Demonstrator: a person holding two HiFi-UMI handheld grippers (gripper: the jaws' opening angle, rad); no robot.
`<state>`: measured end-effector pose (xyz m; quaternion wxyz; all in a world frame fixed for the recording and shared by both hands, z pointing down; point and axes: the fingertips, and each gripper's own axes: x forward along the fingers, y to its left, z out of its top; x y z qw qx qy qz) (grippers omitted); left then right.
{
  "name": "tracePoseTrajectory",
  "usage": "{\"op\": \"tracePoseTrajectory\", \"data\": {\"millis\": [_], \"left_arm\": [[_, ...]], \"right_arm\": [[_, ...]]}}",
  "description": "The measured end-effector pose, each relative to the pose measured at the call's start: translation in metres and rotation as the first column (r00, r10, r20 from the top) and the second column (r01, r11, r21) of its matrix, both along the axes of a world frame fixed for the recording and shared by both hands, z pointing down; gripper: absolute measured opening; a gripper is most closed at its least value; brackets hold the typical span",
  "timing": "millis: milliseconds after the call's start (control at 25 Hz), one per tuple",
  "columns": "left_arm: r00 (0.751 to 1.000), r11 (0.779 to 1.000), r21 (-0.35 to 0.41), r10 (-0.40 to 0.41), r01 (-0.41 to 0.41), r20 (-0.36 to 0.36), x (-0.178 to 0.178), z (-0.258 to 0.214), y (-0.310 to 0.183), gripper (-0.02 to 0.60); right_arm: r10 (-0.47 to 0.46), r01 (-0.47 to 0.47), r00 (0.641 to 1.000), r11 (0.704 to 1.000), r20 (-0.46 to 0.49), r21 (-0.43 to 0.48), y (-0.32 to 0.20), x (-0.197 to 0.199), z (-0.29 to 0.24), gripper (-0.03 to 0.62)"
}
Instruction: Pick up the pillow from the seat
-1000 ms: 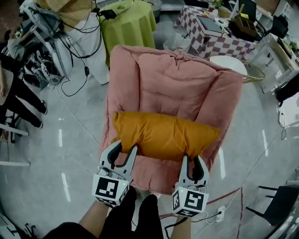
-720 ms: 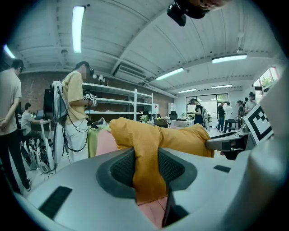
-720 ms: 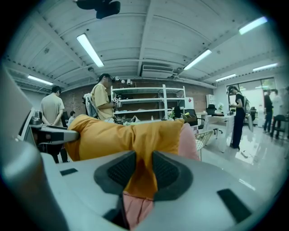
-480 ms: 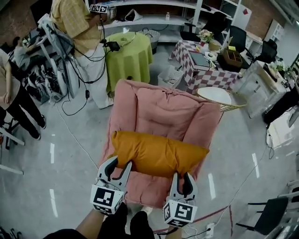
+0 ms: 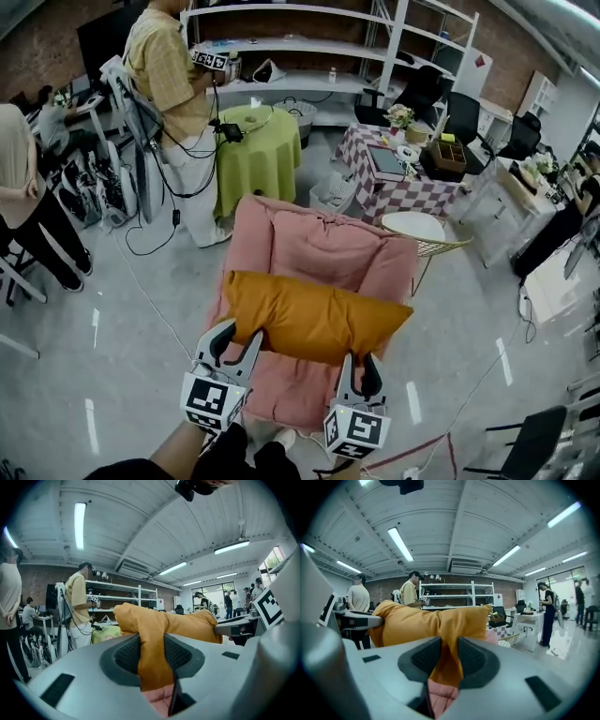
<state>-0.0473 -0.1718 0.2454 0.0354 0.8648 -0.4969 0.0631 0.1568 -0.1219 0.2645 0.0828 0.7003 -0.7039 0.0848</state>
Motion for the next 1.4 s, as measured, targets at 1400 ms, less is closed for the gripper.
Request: {"op": "tracePoseTrajectory", "data": {"millis": [1400], "left_arm": [[1.0, 0.996, 0.093, 0.0, 0.001, -0.011, 0.004, -0.049, 0.018, 0.14]], "right_arm": [[-0.023, 0.025, 0.999, 0.996, -0.022, 0.087, 0.012, 0.006, -0.049, 0.112]]}}
